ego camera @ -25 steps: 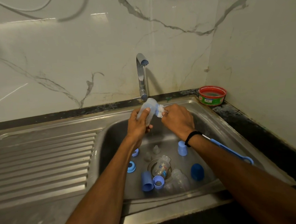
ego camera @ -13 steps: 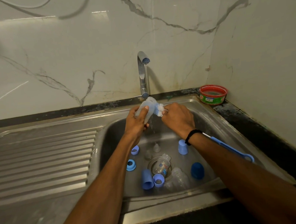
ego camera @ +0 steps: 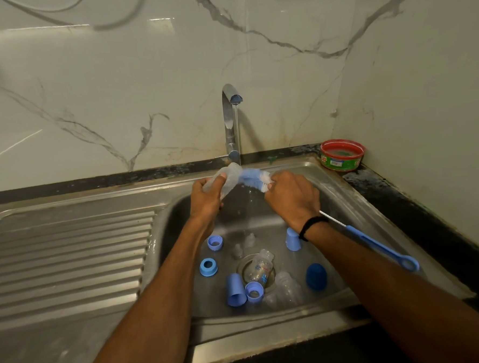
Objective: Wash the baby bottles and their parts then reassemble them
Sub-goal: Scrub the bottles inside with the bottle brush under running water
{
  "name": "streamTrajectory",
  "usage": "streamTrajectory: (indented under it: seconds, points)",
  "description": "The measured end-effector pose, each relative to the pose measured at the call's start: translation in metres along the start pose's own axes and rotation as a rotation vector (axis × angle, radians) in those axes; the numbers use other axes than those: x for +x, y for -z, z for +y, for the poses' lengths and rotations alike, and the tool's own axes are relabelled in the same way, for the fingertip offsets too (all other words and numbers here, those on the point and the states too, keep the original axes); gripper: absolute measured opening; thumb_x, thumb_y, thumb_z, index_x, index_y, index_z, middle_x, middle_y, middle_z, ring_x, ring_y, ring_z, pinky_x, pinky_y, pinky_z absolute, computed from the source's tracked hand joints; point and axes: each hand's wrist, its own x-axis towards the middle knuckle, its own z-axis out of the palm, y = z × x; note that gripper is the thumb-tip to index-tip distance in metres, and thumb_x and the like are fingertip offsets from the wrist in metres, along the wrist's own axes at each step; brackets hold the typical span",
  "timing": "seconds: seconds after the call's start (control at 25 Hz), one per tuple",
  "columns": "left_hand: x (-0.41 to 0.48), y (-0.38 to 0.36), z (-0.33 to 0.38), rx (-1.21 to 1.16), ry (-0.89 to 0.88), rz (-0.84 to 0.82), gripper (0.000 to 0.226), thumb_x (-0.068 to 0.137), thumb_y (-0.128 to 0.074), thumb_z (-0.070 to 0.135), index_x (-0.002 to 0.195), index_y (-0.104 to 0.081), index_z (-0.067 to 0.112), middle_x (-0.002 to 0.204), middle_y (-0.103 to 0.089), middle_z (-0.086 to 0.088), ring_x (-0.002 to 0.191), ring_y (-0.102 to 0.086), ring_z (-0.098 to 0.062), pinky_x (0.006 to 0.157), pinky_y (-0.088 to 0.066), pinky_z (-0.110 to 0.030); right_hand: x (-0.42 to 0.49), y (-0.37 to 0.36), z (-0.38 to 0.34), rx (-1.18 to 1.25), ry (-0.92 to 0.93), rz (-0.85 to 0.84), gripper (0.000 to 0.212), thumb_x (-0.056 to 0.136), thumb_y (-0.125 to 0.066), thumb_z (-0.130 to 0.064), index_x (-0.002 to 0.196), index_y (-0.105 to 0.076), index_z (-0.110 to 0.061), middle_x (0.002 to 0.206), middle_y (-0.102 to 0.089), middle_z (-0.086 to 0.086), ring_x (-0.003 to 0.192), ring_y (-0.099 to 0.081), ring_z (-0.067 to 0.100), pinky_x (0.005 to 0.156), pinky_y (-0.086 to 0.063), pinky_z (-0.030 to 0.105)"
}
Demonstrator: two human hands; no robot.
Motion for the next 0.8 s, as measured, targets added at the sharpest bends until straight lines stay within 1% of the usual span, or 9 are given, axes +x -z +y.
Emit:
streamTrajectory:
  seconds: [0.08, 0.12, 0.16, 0.32, 0.4, 0.48, 0.56, 0.68, 0.8]
  points:
    - [0.002, 0.002, -0.004, 0.02, -0.025, 0.036, 0.054, 0.085, -0.076, 0.044, 0.125, -0.049, 0.022, 0.119, -0.06, -0.009, 0.1, -0.062, -0.021, 0.085, -0.058, -0.037, 0.0, 0.006, 0.002, -0.01, -0.007, 0.027, 0.019, 0.091, -0.057, -0.032, 0.098, -0.069, -0.019, 0.08, -0.06, 0.0, 0.071, -0.051, 0.019, 0.064, -0.037, 0.028]
    - [0.004, 0.003, -0.005, 0.016, -0.024, 0.042, 0.057, 0.081, -0.08, 0.044, 0.126, -0.049, 0.023, 0.121, -0.06, -0.008, 0.104, -0.062, -0.023, 0.09, -0.058, -0.042, 0.001, 0.009, 0.001, -0.01, 0.003, 0.028, 0.017, 0.09, -0.057, -0.028, 0.097, -0.069, -0.019, 0.08, -0.059, 0.0, 0.071, -0.052, 0.02, 0.064, -0.038, 0.029]
    - [0.005, 0.003, -0.004, 0.005, -0.025, 0.041, 0.06, 0.079, -0.083, 0.043, 0.126, -0.05, 0.024, 0.122, -0.06, -0.008, 0.106, -0.062, -0.024, 0.091, -0.058, -0.043, 0.0, 0.01, -0.001, -0.013, 0.02, 0.025, 0.016, 0.088, -0.058, -0.025, 0.097, -0.069, -0.019, 0.08, -0.059, -0.001, 0.071, -0.052, 0.02, 0.064, -0.038, 0.029]
    - [0.001, -0.004, 0.0, 0.037, -0.071, 0.037, 0.069, 0.077, -0.086, 0.034, 0.133, -0.047, 0.02, 0.126, -0.055, -0.004, 0.11, -0.057, -0.022, 0.087, -0.053, -0.031, -0.005, 0.004, -0.005, -0.039, 0.06, 0.019, 0.018, 0.089, -0.058, -0.024, 0.102, -0.068, -0.017, 0.082, -0.062, 0.001, 0.071, -0.049, 0.018, 0.064, -0.038, 0.028]
    - [0.003, -0.005, 0.0, -0.002, -0.062, 0.051, 0.073, 0.076, -0.087, 0.031, 0.135, -0.045, 0.02, 0.125, -0.054, -0.002, 0.108, -0.057, -0.02, 0.085, -0.054, -0.03, -0.006, 0.003, -0.006, -0.053, 0.072, 0.013, 0.019, 0.09, -0.057, -0.025, 0.104, -0.068, -0.017, 0.086, -0.065, 0.002, 0.071, -0.049, 0.017, 0.065, -0.039, 0.028]
    - [0.005, -0.005, 0.001, -0.095, -0.034, 0.075, 0.07, 0.075, -0.088, 0.031, 0.132, -0.048, 0.019, 0.121, -0.059, -0.003, 0.106, -0.062, -0.02, 0.086, -0.059, -0.035, -0.007, 0.003, -0.009, -0.054, 0.097, 0.001, 0.018, 0.091, -0.057, -0.026, 0.104, -0.067, -0.017, 0.087, -0.066, 0.002, 0.071, -0.051, 0.018, 0.065, -0.04, 0.029]
    - [0.005, -0.009, 0.002, -0.171, -0.015, 0.079, 0.064, 0.075, -0.088, 0.031, 0.128, -0.054, 0.017, 0.119, -0.064, -0.007, 0.104, -0.067, -0.022, 0.085, -0.062, -0.042, -0.011, 0.002, -0.014, -0.042, 0.121, -0.005, 0.018, 0.093, -0.058, -0.027, 0.105, -0.066, -0.017, 0.089, -0.067, 0.003, 0.074, -0.057, 0.018, 0.067, -0.047, 0.031]
    - [-0.003, -0.018, 0.005, -0.196, -0.032, 0.084, 0.061, 0.079, -0.085, 0.027, 0.131, -0.056, 0.014, 0.121, -0.065, -0.009, 0.104, -0.068, -0.022, 0.085, -0.062, -0.042, -0.016, -0.002, -0.02, -0.023, 0.142, -0.031, 0.019, 0.095, -0.058, -0.028, 0.107, -0.065, -0.015, 0.094, -0.068, 0.005, 0.085, -0.065, 0.022, 0.074, -0.053, 0.034]
    - [-0.004, -0.02, 0.005, -0.188, -0.063, 0.102, 0.063, 0.081, -0.083, 0.027, 0.135, -0.053, 0.015, 0.125, -0.064, -0.009, 0.108, -0.067, -0.024, 0.089, -0.06, -0.045, -0.017, -0.002, -0.022, -0.022, 0.148, -0.045, 0.02, 0.096, -0.058, -0.027, 0.109, -0.064, -0.013, 0.097, -0.067, 0.006, 0.088, -0.064, 0.022, 0.078, -0.053, 0.035]
